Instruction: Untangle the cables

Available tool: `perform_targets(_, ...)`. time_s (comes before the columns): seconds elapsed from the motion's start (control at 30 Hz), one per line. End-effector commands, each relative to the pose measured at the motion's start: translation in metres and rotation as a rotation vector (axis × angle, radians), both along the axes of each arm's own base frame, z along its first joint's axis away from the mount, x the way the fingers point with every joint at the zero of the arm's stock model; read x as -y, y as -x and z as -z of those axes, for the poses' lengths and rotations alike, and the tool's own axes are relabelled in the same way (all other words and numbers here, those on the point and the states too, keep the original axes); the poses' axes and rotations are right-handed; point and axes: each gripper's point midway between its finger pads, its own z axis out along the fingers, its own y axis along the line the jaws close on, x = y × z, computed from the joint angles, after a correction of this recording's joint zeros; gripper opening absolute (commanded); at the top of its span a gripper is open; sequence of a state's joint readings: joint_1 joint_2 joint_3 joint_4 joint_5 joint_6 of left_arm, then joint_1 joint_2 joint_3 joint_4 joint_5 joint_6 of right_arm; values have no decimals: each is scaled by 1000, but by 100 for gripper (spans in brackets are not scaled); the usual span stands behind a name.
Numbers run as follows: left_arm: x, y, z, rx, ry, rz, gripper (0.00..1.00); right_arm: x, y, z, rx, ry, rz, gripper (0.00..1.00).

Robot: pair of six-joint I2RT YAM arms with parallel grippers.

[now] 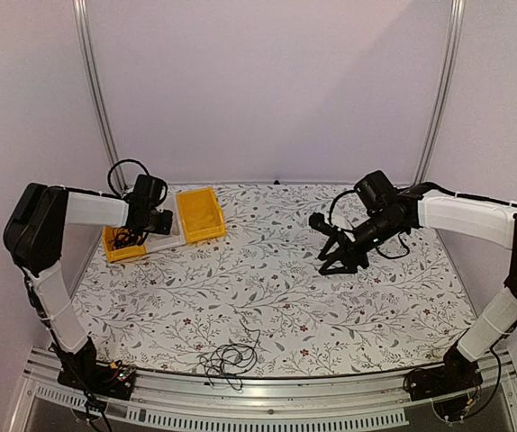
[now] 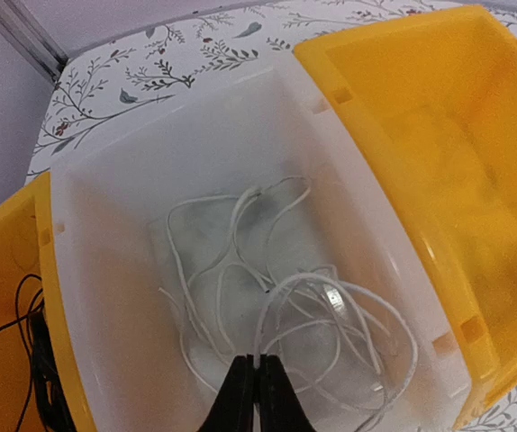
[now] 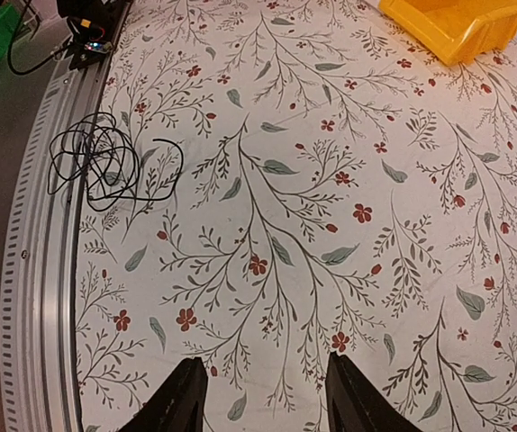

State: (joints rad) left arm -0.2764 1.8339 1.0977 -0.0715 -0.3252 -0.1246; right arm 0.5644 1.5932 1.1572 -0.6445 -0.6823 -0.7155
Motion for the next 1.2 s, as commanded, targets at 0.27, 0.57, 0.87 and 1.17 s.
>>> perform_targets(0.27, -8, 21, -63, 64, 24, -22, 40, 4, -36, -27, 212, -10, 137, 55)
perform_targets(0.57, 49, 91, -134, 157, -14, 64, 45, -26, -25, -63, 103, -139, 66, 61)
perform_targets(0.87, 153, 179, -141, 289, 444, 559, 45, -108, 35, 12, -24, -60, -125, 60)
perform_targets(1.17, 119, 198, -147, 486, 545, 406, 65, -159, 72, 76, -66, 40, -264, 62)
